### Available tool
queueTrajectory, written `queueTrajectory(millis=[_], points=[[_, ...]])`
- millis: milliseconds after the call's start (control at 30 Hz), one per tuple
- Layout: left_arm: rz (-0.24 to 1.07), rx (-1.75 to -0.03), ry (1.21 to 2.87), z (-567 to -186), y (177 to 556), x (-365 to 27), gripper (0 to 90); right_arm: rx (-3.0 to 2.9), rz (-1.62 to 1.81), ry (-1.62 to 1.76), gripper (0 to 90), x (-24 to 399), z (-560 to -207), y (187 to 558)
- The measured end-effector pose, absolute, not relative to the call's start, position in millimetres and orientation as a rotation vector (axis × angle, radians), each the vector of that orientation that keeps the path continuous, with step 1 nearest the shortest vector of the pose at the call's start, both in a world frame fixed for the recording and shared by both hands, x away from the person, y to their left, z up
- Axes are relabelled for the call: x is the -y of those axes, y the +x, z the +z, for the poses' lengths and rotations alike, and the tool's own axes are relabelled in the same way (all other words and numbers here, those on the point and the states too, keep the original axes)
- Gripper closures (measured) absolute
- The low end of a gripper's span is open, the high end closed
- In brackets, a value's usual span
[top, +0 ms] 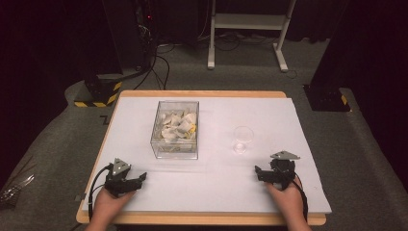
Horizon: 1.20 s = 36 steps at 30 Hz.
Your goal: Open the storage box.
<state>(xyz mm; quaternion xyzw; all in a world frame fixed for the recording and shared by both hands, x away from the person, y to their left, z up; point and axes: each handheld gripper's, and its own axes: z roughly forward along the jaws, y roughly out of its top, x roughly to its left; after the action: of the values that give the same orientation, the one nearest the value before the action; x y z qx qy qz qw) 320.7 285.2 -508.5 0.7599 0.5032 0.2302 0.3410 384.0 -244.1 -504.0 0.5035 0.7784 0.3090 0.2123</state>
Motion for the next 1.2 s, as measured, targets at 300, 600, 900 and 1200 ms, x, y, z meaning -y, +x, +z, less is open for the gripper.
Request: queueTrajectory(millis=[300, 600, 900, 1200], points=[[0.594, -1.307, 1.976, -508.6, 321.3, -285.5, 26.8, -2.140, 0.850, 1.418, 8.7, 242.4, -504.0, 381.7], [0.592, -1.305, 1.978, -508.5, 321.4, -285.8, 26.8, -2.137, 0.857, 1.419, 8.7, 242.7, -504.6, 381.5], [0.591, -1.298, 1.985, -508.2, 322.0, -286.0, 27.0, -2.137, 0.856, 1.418, 8.7, 242.6, -504.6, 381.4], [0.595, -1.305, 1.984, -507.2, 322.0, -285.5, 29.8, -2.136, 0.858, 1.418, 8.7, 242.6, -504.7, 381.3]])
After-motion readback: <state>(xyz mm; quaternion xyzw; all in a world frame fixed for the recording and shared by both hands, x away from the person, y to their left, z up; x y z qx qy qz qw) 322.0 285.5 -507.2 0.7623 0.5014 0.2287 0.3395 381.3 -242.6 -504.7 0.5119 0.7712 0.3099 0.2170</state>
